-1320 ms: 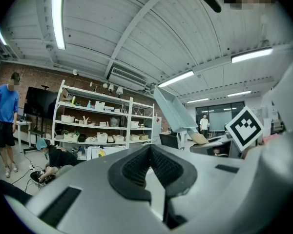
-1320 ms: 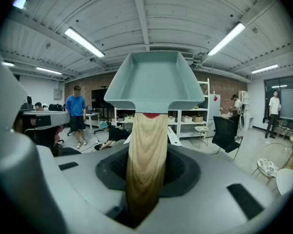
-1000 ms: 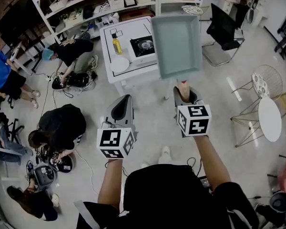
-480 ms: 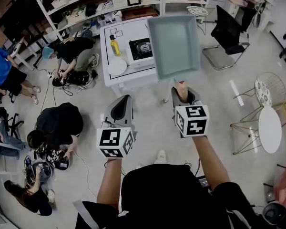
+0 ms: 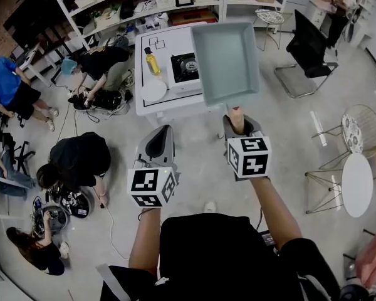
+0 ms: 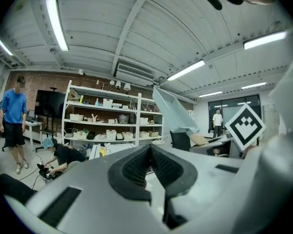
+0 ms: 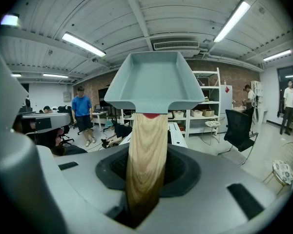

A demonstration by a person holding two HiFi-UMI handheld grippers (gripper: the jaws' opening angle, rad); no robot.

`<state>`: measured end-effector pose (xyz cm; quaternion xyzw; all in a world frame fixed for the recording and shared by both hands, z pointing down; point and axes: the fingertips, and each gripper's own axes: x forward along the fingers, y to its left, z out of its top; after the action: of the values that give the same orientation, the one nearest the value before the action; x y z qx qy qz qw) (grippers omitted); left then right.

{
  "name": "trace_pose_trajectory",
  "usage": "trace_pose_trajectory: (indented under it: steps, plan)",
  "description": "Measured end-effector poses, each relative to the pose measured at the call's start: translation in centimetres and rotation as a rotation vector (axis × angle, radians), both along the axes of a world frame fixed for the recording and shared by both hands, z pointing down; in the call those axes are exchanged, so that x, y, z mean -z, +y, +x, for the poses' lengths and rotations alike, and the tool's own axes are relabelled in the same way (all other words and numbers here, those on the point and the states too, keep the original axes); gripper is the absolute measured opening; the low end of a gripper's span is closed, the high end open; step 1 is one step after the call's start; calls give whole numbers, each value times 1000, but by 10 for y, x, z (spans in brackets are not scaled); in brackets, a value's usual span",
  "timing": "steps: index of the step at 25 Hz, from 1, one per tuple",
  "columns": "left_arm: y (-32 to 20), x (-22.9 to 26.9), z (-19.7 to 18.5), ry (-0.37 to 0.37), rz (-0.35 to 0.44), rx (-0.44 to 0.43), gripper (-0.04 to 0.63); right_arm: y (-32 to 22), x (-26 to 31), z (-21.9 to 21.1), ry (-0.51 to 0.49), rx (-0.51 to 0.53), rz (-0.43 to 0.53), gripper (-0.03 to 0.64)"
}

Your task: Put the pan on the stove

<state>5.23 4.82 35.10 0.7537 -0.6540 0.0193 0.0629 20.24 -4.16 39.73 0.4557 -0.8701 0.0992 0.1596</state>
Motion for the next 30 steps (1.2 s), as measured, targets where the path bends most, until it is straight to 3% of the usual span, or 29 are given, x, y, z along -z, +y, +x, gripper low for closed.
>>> trace_pose_trajectory:
  steps: [15, 30]
  plan:
    - [-62, -17, -30, 32, -20, -4, 11, -51, -16, -36, 18, 13, -28, 100]
    - [-178, -18, -123, 46, -32, -57, 11, -160, -19, -122, 48, -44, -44, 101]
